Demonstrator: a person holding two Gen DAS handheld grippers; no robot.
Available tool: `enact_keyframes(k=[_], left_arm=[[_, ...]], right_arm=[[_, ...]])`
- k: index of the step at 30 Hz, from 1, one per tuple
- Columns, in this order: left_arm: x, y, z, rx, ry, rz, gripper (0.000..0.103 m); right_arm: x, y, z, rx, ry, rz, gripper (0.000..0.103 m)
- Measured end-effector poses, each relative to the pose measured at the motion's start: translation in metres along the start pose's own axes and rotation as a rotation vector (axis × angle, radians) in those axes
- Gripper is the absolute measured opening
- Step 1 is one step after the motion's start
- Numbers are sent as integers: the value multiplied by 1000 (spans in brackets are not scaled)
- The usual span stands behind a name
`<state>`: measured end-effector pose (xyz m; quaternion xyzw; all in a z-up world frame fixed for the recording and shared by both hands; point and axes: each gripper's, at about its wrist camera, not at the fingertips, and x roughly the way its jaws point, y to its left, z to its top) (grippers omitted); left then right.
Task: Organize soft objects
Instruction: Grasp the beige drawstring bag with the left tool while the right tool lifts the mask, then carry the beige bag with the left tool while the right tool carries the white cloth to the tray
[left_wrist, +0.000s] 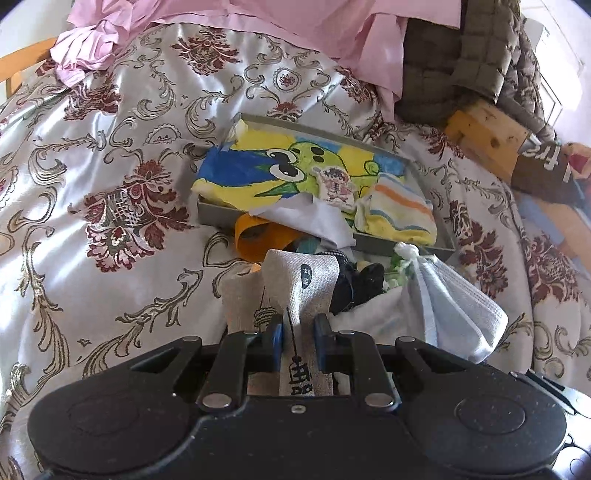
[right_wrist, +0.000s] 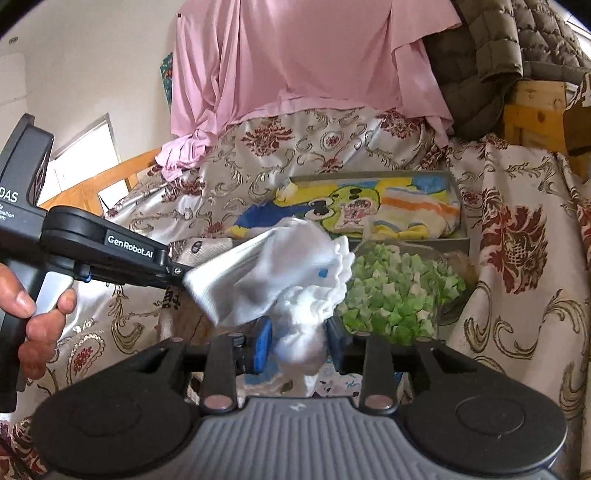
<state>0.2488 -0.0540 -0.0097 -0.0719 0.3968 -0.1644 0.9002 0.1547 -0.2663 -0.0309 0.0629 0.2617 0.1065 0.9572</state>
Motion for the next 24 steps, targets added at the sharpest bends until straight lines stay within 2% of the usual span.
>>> enact_keyframes(k=[10,15,17,24], left_arm=[[13,-3,-7,31,8,2,24],[16,-2,-10,24,16,1,27],[18,-2,-11,20,31,-10,27],[12,-5,-13,40,25,-1,12]], right_arm=[[12,8,-3,-52,42,-2,45],[15,12,-5,-83,51,-21,45],[15,12,-5,-90,40,-34,30],[5,21,-6,-164,-25,-83,23]])
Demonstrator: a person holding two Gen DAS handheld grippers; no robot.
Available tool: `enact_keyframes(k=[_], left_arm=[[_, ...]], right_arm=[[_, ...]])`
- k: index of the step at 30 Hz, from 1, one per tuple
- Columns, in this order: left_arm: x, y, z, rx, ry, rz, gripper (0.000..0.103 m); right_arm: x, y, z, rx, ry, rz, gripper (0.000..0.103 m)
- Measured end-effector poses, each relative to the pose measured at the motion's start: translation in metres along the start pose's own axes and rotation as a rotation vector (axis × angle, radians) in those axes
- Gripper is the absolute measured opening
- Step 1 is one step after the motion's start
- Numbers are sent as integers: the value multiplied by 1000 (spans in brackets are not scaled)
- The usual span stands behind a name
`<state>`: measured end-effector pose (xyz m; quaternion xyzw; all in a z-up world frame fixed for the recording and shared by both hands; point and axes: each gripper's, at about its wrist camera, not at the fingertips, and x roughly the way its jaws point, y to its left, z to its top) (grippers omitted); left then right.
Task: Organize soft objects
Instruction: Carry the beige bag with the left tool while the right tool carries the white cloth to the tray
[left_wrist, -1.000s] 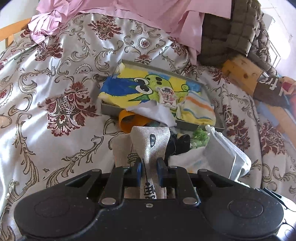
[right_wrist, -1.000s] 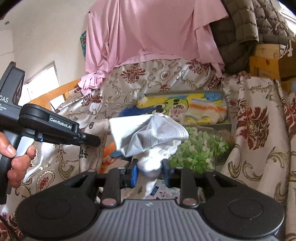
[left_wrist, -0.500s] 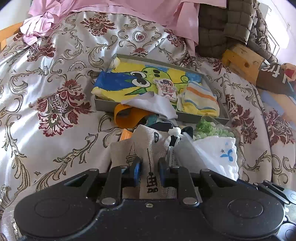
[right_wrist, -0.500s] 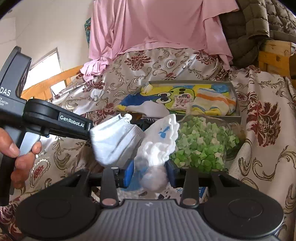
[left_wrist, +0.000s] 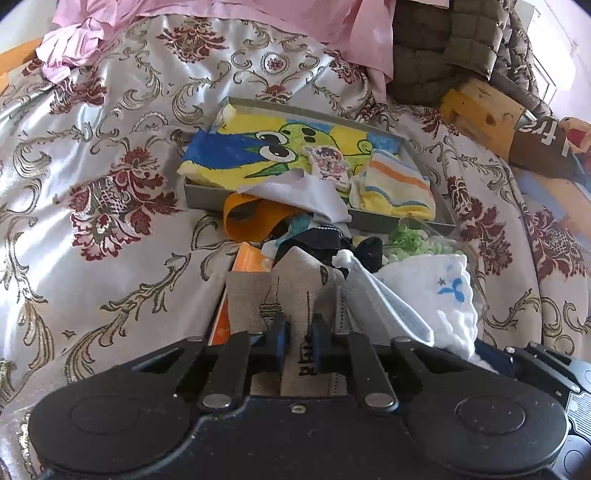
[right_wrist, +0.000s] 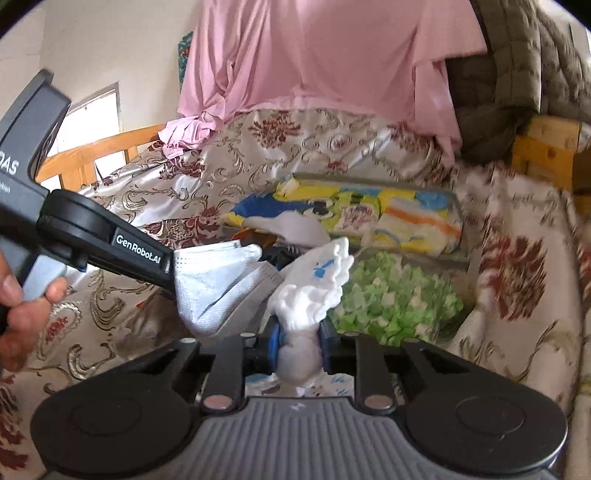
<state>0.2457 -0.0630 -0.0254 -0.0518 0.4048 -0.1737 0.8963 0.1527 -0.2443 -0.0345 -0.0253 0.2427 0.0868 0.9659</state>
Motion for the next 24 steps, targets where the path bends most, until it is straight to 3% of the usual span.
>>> enact_keyframes(k=[12,24], left_arm=[[-58,-13,6,79,-131,31,8],[-89,-18,27,62,-253,4,8]], right_arm=[[-40,11,7,-93,-232,-98,23],[-57,2,14,-92,-375,-139,23]])
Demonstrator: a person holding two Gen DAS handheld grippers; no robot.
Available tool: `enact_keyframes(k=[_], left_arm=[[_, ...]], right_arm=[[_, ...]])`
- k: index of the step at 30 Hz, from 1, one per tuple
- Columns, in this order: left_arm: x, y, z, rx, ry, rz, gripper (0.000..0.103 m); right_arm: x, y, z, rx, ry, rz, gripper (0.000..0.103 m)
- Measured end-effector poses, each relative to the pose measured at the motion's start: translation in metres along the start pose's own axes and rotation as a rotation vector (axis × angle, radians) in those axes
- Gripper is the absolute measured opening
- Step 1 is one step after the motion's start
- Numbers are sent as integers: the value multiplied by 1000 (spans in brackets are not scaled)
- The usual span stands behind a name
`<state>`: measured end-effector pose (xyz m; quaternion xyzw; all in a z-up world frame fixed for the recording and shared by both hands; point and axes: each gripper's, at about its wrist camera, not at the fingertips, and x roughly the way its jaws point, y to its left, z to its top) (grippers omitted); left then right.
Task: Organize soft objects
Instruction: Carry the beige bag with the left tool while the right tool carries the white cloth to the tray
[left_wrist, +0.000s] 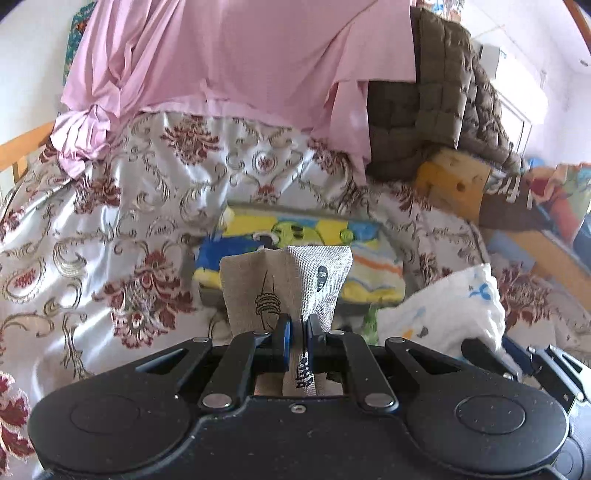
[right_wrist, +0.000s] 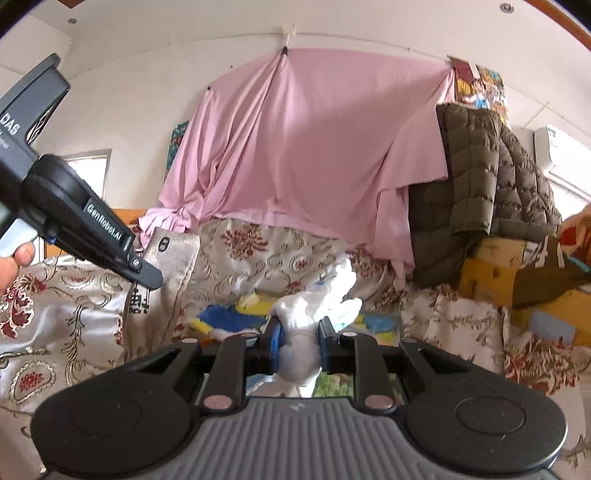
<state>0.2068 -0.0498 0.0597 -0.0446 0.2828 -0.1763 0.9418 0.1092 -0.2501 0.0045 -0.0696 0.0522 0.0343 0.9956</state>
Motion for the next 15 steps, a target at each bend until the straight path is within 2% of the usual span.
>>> enact_keyframes(k=[8,12,15], left_arm=[[17,3,43,-11,-64,-22,8],[34,12,66,-27,-73,-56,8],[54,22,80,-19,-88,-76,8]], right_arm=[[35,-16,30,46,-52,30,23],[71,-34,48,54,-52,68,23],[113,-43,60,37,-39,100,23]])
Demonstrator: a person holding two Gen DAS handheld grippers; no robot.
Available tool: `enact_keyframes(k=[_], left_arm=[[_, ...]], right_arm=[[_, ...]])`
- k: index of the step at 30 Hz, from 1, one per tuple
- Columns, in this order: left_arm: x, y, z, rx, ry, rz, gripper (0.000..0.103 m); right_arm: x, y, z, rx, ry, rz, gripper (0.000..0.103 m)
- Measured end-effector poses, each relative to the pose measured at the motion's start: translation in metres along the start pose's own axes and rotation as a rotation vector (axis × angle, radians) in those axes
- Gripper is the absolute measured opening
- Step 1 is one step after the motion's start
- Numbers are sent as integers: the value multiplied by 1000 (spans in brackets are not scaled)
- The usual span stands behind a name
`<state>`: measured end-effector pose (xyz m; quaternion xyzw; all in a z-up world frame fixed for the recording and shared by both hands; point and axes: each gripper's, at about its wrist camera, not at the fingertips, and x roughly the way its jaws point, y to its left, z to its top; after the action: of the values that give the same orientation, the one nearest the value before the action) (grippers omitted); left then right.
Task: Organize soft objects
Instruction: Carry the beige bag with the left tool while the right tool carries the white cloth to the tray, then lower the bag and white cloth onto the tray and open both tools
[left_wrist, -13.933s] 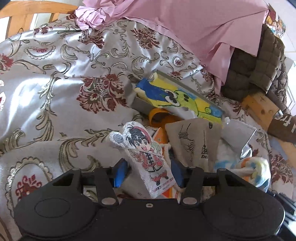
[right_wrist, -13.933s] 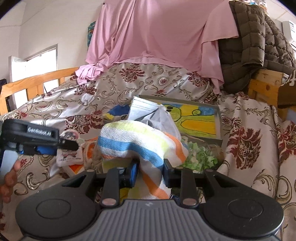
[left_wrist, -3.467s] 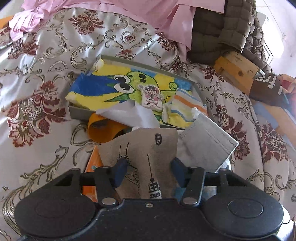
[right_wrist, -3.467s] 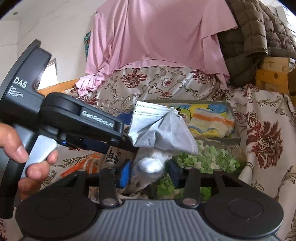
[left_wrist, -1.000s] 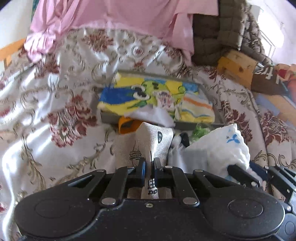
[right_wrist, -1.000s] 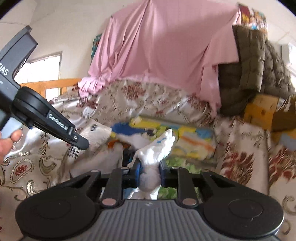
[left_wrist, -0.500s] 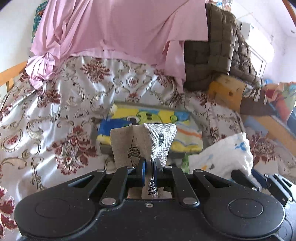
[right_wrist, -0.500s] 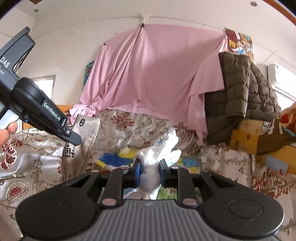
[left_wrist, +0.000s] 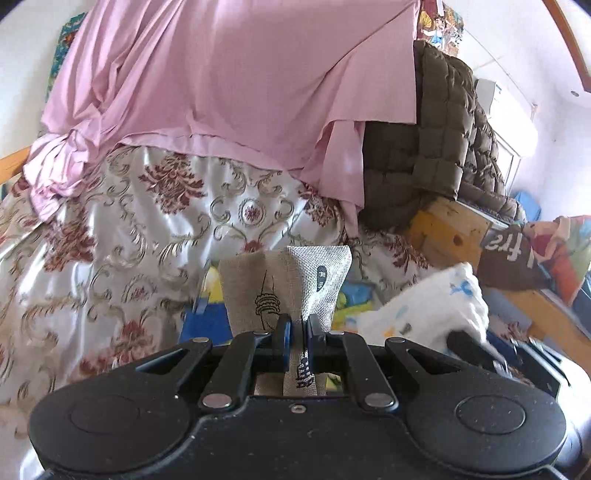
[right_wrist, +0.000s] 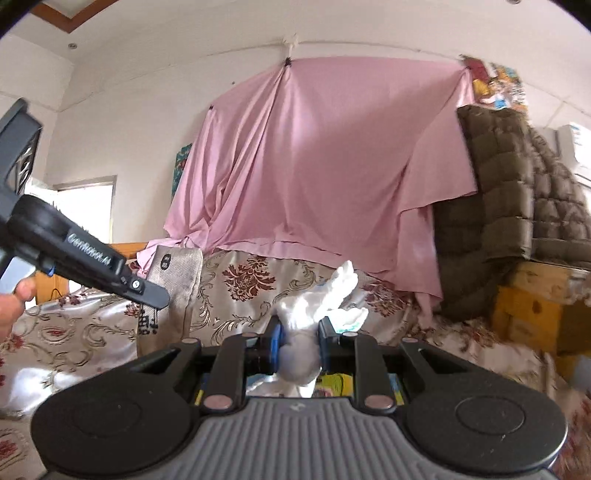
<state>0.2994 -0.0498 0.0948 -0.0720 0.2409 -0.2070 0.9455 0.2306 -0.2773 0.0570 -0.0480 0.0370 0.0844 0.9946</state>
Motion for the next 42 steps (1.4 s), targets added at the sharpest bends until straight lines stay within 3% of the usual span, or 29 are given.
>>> enact_keyframes(k=[7,14,20,25,32,39,42], left_arm=[[91,45,28,-81,-18,-15,8],[183,67,39,-118,54,-16,9],[239,62,46,-98,193,-12,9],[275,59,47,-86,294,6,9],[308,64,24,-215,304,-9,10],[318,52,16,-188,302,-22,13],[319,52,15,-193,304,-26,17]], right_arm=[[119,-27,12,3,61,74,23],[212,-58,-11,34,293,57,23],[240,-81,-28,66,459,32,23],[259,-96,-34,81,537,1,24],[267,-112,-50,66,626,-55,25],[269,-115,-54,54,654,-64,29],[268,-116,-54,56,649,-72,36]])
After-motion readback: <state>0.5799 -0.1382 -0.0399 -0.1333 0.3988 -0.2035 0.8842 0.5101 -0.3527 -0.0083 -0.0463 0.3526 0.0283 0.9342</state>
